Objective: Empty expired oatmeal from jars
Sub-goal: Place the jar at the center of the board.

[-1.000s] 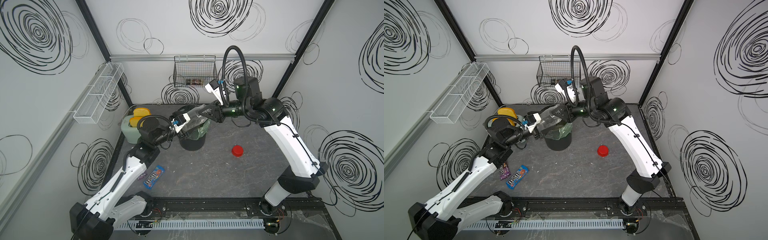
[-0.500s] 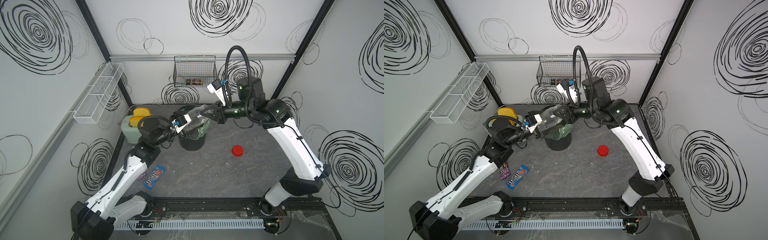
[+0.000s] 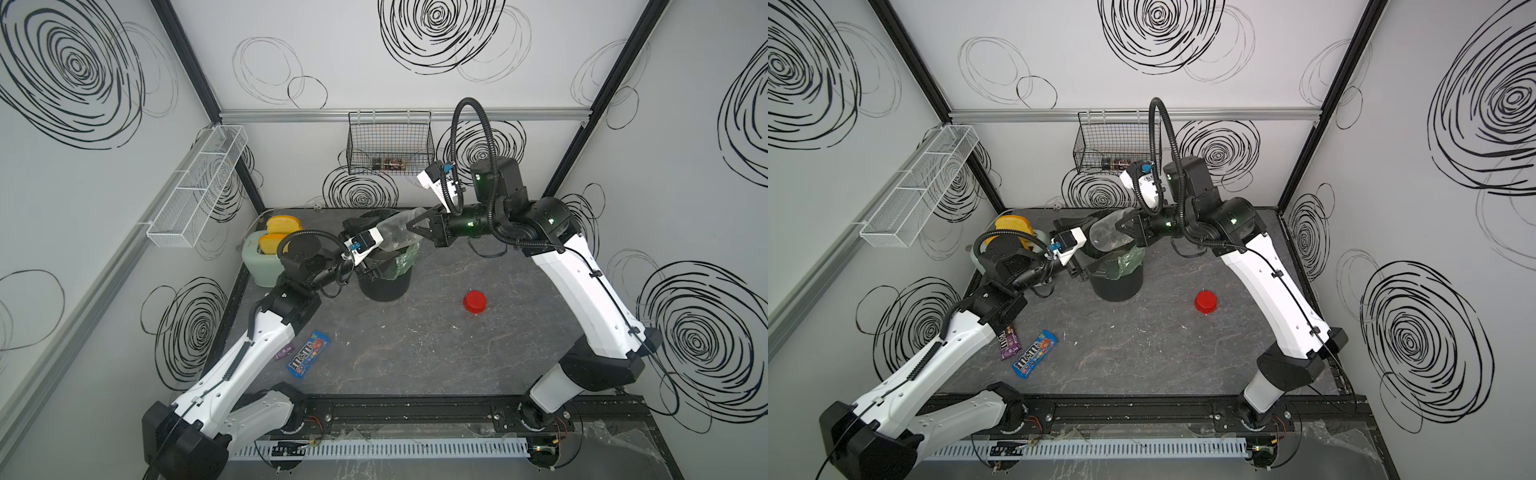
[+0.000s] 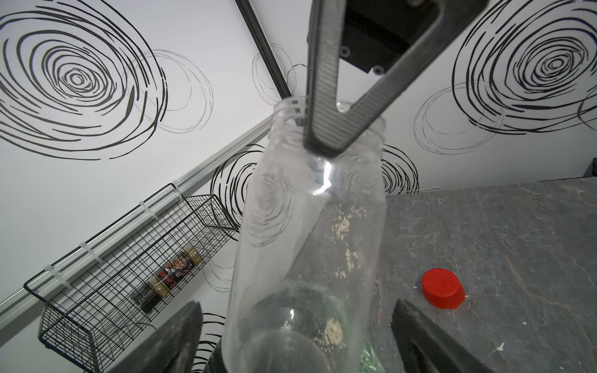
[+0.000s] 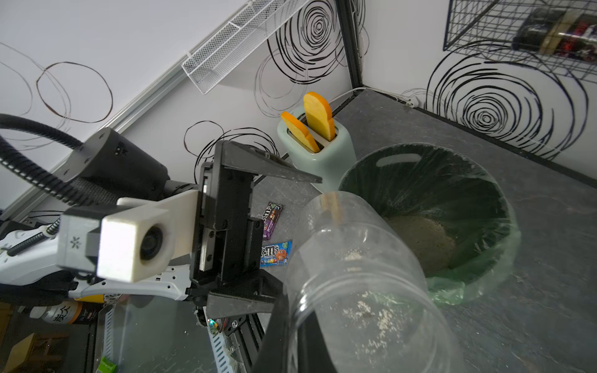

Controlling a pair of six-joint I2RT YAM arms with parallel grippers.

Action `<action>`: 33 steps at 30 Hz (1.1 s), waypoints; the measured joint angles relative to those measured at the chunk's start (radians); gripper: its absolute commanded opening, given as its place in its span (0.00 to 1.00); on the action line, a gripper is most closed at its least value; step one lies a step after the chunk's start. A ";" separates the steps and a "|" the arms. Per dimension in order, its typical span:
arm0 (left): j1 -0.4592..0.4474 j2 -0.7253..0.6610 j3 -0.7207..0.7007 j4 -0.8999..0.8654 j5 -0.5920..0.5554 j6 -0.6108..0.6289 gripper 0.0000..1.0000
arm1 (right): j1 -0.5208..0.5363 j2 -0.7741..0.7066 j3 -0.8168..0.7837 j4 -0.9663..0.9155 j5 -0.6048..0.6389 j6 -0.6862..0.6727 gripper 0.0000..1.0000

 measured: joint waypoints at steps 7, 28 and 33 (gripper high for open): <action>0.011 -0.051 -0.004 -0.074 -0.002 0.018 0.96 | -0.110 -0.051 -0.057 -0.012 0.037 0.000 0.00; -0.283 -0.367 -0.187 -0.263 -0.515 -0.536 0.96 | -0.148 -0.334 -0.775 -0.078 0.272 0.134 0.00; -0.525 -0.378 -0.251 -0.240 -0.720 -0.591 0.96 | -0.139 -0.352 -0.913 -0.052 0.292 0.167 0.00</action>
